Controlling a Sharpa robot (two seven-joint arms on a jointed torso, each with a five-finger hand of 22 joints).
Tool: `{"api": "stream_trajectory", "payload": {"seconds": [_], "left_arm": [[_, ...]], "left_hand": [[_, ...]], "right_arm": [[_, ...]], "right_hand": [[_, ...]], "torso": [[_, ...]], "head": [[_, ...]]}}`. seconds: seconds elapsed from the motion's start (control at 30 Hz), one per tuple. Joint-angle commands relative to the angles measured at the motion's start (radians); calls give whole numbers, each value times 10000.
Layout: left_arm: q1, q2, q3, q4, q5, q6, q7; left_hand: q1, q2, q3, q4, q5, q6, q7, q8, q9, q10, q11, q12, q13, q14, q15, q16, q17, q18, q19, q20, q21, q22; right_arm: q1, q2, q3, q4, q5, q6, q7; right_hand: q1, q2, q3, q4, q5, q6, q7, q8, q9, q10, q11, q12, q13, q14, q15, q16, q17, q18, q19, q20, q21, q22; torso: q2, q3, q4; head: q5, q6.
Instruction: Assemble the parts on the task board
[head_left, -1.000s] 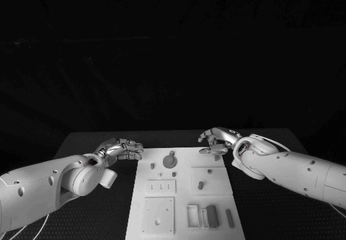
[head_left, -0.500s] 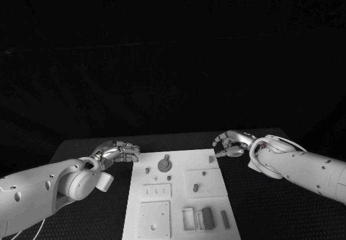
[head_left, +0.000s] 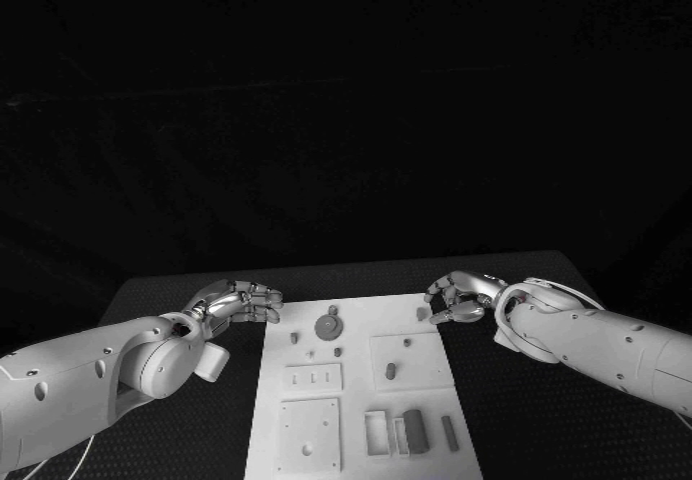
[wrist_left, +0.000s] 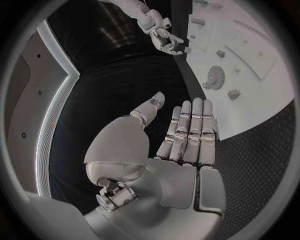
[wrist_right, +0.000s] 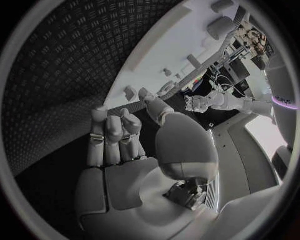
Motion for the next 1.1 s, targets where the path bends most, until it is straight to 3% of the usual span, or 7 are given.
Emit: {"api": "stream_trajectory", "payload": {"seconds": [0.03,0.27,0.5,0.7,1.1], "left_arm": [[-11,55,6,12,-45,217,154],[-29,119,7,22,-45,203,94],[-31,112,7,0,-44,226,68],[-31,121,8,6,-44,254,4],[-30,101,8,19,-43,266,-10]], "left_hand": [[15,-2,47,-18,45,-42,13,-53,-11,-18,46,-41,-10,79,-7,-69,11,3,53,-37,-35,12],[5,-2,40,-14,44,-55,21,-66,-15,-29,54,-58,-13,78,-4,-79,17,-1,52,-35,-42,12],[-31,-41,5,-14,43,-157,155,-143,-43,-105,94,-131,-31,82,-4,-106,38,-2,56,-36,-60,13],[-43,-70,-15,-15,42,-204,206,-178,-53,-141,113,-163,-38,81,-2,-123,50,-4,56,-35,-72,13],[-45,-65,-17,-12,42,-208,209,-182,-53,-144,116,-167,-38,79,0,-131,54,-6,55,-33,-78,13]], "right_arm": [[-63,183,3,-254,-52,-154,114],[-167,411,3,-529,-52,-166,83],[-248,592,3,-668,-52,-282,56],[-285,694,3,-845,-52,-241,81],[-318,788,3,-877,-62,-213,101]], "right_hand": [[-71,-55,-68,0,20,-61,19,-37,-17,-29,13,13,-9,-62,37,-24,-12,262,4,49,-52,166],[-122,3,-75,17,22,-67,37,-38,-27,-32,31,20,-7,-61,55,-17,-12,262,12,56,-55,162],[-178,40,-87,20,20,-95,67,-52,-44,-39,58,29,-4,-63,79,-11,-12,262,17,62,-58,160],[-196,94,-76,27,26,-90,80,-48,-49,-42,72,37,-1,-61,93,-5,-12,262,23,61,-60,158],[-40,498,-1,-44,26,486,79,277,68,-35,78,106,17,-58,107,47,-6,262,9,49,-32,187]], "torso": [[3,10,8],[-8,-44,30],[1,-21,30],[-4,-48,35],[-6,-42,18]], "head": [[-4,-31],[30,-65],[67,-88],[24,-142],[56,-191]]}}
